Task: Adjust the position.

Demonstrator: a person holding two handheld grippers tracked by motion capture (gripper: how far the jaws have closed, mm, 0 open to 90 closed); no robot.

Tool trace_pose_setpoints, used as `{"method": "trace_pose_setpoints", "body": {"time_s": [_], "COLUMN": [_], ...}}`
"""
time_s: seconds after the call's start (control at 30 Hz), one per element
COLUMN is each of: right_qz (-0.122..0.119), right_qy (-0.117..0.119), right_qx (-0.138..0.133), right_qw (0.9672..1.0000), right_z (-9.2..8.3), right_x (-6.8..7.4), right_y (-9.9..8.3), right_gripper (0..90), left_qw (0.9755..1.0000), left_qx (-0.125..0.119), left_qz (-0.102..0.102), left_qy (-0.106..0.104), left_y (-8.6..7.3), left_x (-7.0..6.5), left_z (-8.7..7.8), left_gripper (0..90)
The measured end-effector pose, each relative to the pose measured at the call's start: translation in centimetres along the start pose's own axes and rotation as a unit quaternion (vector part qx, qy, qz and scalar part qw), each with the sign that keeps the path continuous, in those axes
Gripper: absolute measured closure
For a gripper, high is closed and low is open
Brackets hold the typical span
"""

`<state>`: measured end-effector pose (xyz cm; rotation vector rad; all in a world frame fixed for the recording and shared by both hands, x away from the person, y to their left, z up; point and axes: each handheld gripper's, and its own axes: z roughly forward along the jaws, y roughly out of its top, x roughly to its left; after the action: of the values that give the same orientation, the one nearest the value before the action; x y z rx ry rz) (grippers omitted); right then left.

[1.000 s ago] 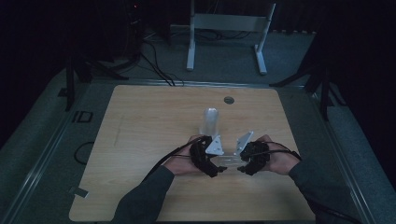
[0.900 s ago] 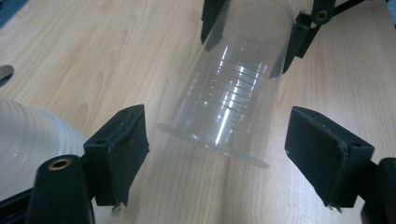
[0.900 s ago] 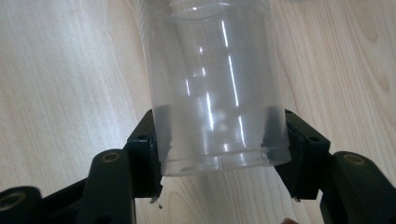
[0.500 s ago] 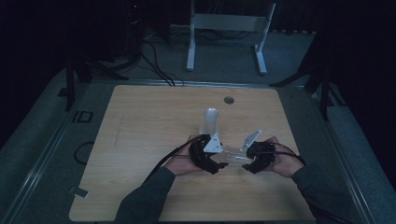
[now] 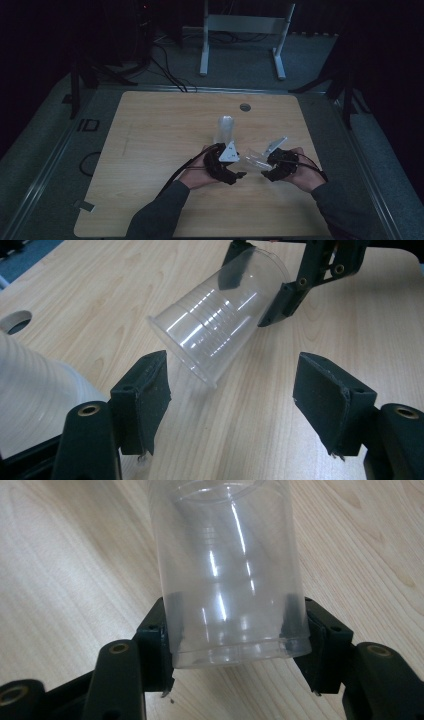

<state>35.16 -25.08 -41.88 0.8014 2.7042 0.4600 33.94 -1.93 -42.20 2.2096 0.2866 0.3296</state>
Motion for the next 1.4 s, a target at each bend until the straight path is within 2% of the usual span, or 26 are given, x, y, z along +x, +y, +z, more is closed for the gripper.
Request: {"method": "trace_pose_setpoints", "body": {"time_s": [0.2,0.43,0.6,1.03,1.4], "right_qz": [0.021,0.048,0.067,0.117,0.145], "right_qy": [-0.013,-0.024,-0.034,-0.051,-0.064], "right_qx": [-0.003,-0.025,-0.031,-0.050,-0.056], "right_qw": [0.9997,0.9982,0.9967,0.9906,0.9859], "right_z": [0.3,0.4,0.6,0.9,1.1], "right_x": [-0.1,-0.2,-0.4,-0.7,-0.9], "right_y": [-0.2,-0.7,-1.2,-2.0,-2.7], "right_gripper": [41.6,41.6,41.6,41.7,41.7], "left_qw": [0.9999,0.9997,0.9996,0.9994,0.9992], "left_qx": [-0.003,-0.008,-0.005,-0.002,-0.004], "left_qz": [-0.007,-0.017,-0.021,-0.027,-0.032], "left_qy": [0.007,0.017,0.020,0.022,0.025], "left_y": [0.0,0.0,0.0,-0.2,-0.1], "left_x": [0.1,0.2,0.4,0.3,0.3], "left_z": [0.0,0.0,0.1,0.5,0.4], "left_gripper": [30.5,31.0,31.1,31.3,31.3]}}
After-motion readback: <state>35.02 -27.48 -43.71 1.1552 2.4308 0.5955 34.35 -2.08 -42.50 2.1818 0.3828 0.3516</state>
